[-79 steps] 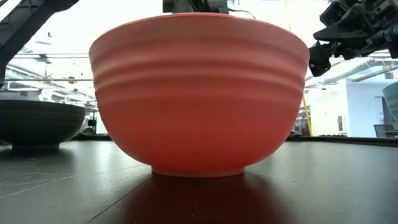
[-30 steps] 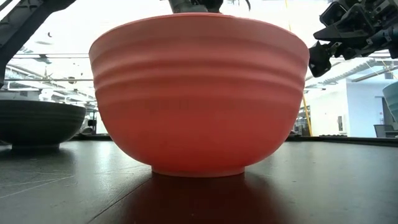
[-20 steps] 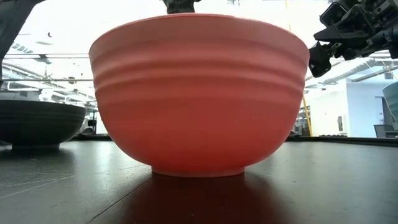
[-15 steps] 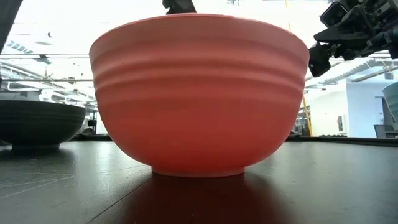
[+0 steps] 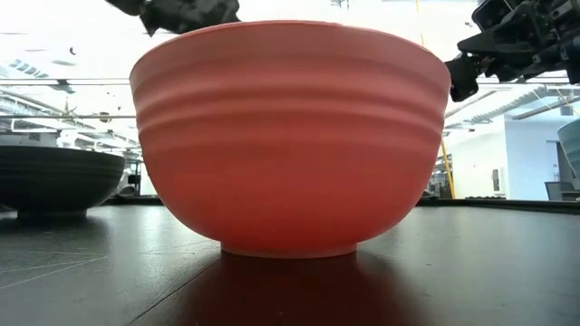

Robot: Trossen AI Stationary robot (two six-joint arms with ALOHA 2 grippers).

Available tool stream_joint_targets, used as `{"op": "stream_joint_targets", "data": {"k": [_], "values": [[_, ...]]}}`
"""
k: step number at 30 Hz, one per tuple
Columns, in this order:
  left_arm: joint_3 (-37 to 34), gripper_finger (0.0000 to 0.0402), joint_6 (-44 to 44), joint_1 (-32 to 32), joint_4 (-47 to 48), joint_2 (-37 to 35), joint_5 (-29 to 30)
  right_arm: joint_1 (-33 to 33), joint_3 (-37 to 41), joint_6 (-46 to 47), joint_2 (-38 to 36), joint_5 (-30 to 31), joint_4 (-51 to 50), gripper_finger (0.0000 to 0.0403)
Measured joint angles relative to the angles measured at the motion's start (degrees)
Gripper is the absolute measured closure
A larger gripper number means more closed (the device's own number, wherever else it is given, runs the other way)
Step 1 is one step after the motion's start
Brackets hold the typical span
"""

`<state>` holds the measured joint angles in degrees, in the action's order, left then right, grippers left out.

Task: Nest bowls inside each other
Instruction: Stack the blue bowl on top of the white bowl

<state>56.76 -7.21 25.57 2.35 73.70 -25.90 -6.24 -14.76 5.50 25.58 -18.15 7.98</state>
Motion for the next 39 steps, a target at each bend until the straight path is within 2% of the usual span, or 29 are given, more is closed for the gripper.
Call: {"op": "stream_joint_targets", "data": {"k": [2,4,7,10,18,21,26,30,32,36,39], "values": [[-5.9,0.0147,2.6,1.8,-3.5,-3.7,-0.8,0.0,0.0,-0.4,0.0,0.4,1.6,0.0165],[-9.7,0.0147,4.0,2.9,-4.3,-6.4,0.4,-0.1,0.0,-1.7,0.0,3.2,2.1,0.0165],[-14.2,0.0147,1.8,3.6,-1.4,-10.1,0.6,-0.4,0.0,-4.6,0.0,8.9,2.0,0.0165],[-17.9,0.0147,-1.6,3.4,-1.2,-14.6,1.2,-1.7,0.0,-5.7,1.0,10.3,1.7,0.0165],[-29.6,0.0147,-5.7,4.6,-3.1,-27.6,8.4,-5.2,0.0,-7.9,2.4,7.5,-1.2,0.0165],[-33.4,0.0147,-5.8,6.2,-4.3,-31.8,8.0,-6.5,-0.2,-7.0,1.5,7.4,-2.7,0.0165],[-39.0,0.0147,-5.3,9.2,-4.8,-37.2,7.4,-8.9,-3.6,-6.7,-0.5,7.8,-10.7,0.0165],[-43.0,0.0147,-4.4,11.3,-6.9,-40.2,5.4,-10.3,-3.9,-6.1,-1.1,7.7,-9.9,0.0165],[-44.8,0.0147,-4.3,12.0,-7.0,-41.4,4.9,-10.1,-3.8,-5.1,-1.1,6.4,-10.0,0.0165],[-47.6,0.0147,-4.2,13.3,-6.9,-43.4,4.9,-7.3,-2.4,-0.8,-1.5,0.1,-9.4,0.0165],[-48.6,0.0147,-4.2,14.3,-6.9,-44.9,4.8,-2.7,-1.7,-0.2,-2.7,0.1,-9.2,0.0165]]}}
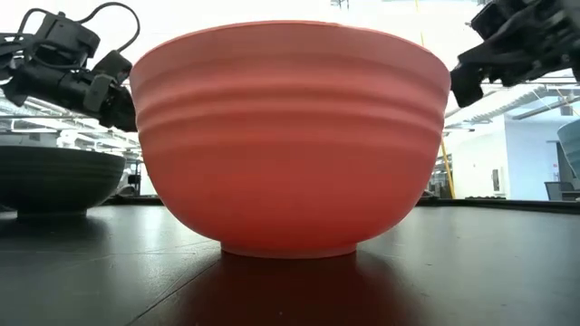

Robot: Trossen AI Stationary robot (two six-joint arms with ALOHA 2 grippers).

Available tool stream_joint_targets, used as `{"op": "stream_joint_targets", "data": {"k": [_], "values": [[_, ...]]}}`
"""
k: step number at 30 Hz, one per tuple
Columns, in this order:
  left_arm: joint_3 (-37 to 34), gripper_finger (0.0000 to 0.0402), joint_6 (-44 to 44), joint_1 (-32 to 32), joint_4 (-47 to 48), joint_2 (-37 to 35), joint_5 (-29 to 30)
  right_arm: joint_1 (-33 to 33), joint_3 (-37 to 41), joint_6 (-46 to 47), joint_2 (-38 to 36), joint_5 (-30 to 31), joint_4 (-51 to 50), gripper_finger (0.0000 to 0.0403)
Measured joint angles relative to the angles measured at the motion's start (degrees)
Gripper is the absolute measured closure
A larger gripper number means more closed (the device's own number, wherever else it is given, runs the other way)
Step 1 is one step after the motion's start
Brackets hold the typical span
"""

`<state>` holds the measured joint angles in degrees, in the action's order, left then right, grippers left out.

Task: Nest bowls inside each other
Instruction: Stack the blue bowl on top of the white bowl

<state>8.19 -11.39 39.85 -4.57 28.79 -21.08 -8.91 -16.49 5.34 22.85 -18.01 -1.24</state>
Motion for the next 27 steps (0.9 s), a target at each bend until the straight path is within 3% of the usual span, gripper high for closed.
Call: {"op": "stream_joint_targets", "data": {"k": [9,15,22,27], "values": [[-0.4,0.0147,1.1,2.7,0.0,-3.0,-1.8,15.4,0.2,6.8,-2.8,0.1,-0.6,0.0165],[-0.4,0.0147,2.5,3.1,0.1,-3.1,-3.7,25.3,0.2,12.2,-1.8,5.0,-0.9,0.0165],[-0.4,0.0147,3.7,3.1,0.0,-3.1,-5.0,35.1,0.1,21.6,5.7,7.8,-1.3,0.0183],[-0.4,0.0147,4.7,3.1,-0.8,-3.0,-5.0,39.0,-4.1,26.8,13.2,13.6,-9.7,0.0211]]}}
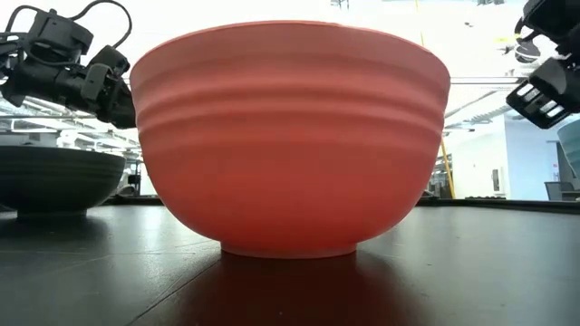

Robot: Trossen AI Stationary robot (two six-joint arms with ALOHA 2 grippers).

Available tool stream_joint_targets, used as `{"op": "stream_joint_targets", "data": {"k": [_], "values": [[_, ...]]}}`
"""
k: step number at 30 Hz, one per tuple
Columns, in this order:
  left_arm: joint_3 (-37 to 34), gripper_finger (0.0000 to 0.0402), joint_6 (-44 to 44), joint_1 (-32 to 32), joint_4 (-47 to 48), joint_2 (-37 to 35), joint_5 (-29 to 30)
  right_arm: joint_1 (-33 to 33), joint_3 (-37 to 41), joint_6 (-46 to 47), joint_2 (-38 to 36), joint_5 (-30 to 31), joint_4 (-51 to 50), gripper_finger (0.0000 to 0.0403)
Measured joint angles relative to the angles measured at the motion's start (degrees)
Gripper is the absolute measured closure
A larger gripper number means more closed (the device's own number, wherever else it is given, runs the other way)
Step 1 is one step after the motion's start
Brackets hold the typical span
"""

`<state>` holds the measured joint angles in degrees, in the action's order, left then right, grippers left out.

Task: Nest bowls inside each other
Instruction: Stack the blue bowl on top of the white bowl

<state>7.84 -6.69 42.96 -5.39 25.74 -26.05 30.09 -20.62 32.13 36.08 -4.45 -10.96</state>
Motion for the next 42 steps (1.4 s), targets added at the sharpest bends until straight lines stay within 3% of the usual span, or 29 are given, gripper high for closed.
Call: {"op": "stream_joint_targets", "data": {"k": [9,12,18,28,42], "values": [[0.0,0.0147,1.5,0.0,-2.6,0.0,-3.1,1.7,-10.1,2.6,7.3,4.5,-11.4,0.0206],[0.0,0.0147,1.5,0.0,-2.6,0.0,-3.4,1.7,-11.5,4.8,7.8,7.5,-15.4,0.0194],[0.0,0.0147,1.5,0.0,-2.5,0.0,-4.4,1.4,-11.6,10.2,8.7,7.6,-22.1,0.0173],[0.0,0.0147,1.5,0.0,-2.4,0.0,-4.5,2.4,-11.6,13.8,9.5,7.4,-22.1,0.0167],[0.0,0.0147,1.4,0.0,-2.2,0.0,-5.1,3.0,-11.5,15.2,16.9,5.7,-22.0,0.0167]]}}
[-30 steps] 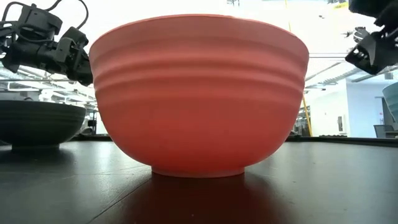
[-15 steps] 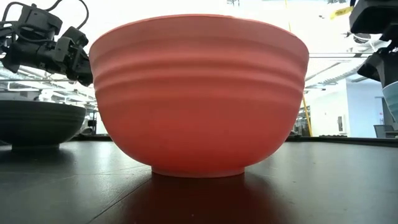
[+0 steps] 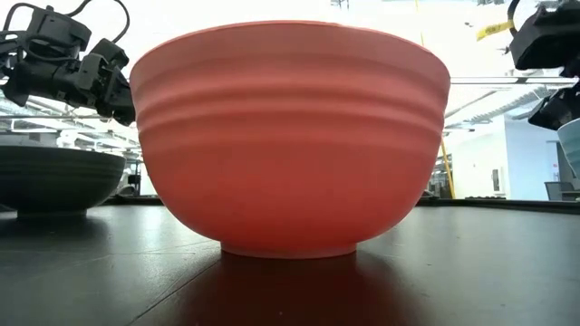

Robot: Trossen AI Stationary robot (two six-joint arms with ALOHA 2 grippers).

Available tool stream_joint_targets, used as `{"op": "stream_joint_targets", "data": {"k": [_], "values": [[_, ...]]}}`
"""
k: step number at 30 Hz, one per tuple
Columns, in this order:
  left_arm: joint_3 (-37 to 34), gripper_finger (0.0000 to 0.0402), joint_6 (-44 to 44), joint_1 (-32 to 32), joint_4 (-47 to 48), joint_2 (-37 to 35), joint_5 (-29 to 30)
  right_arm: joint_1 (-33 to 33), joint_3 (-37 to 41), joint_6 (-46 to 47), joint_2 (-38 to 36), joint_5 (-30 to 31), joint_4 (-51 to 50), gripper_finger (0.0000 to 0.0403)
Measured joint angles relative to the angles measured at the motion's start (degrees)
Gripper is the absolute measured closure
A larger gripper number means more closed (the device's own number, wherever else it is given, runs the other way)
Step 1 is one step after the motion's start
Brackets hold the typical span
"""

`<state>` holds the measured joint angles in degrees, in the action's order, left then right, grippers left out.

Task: Nest bowls inside each other
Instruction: Stack the blue bowl on top of the white bowl

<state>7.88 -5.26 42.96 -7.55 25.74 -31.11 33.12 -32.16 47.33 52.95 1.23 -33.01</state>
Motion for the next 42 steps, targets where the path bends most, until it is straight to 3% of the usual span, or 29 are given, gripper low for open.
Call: {"op": "stream_joint_targets", "data": {"k": [6,9,12,16,18,29,42], "values": [[0.0,0.0147,0.0,0.0,0.0,0.0,-0.8,0.0,0.0,-1.4,2.7,0.0,-0.3,0.0171],[0.0,0.0147,0.0,0.0,0.0,0.0,-0.9,0.0,0.2,-3.8,3.7,0.0,-0.2,0.0196],[0.0,0.0147,0.0,0.0,0.0,0.0,-0.9,-0.1,0.9,-6.3,4.3,0.2,-0.2,0.0248],[0.0,0.0147,0.0,0.0,0.0,0.0,-0.9,-0.9,2.5,-8.1,4.6,0.2,0.7,0.0363],[0.0,0.0147,-0.2,0.0,0.0,0.0,-0.9,-1.2,3.1,-8.8,4.5,0.1,2.0,0.0388],[0.0,0.0147,-0.1,0.0,0.0,0.0,-1.1,-3.3,3.6,-14.6,1.5,2.2,9.4,0.04],[0.0,0.0147,0.0,0.0,0.0,0.0,-2.4,-7.1,3.6,-17.3,-2.3,3.5,10.8,0.0402]]}}
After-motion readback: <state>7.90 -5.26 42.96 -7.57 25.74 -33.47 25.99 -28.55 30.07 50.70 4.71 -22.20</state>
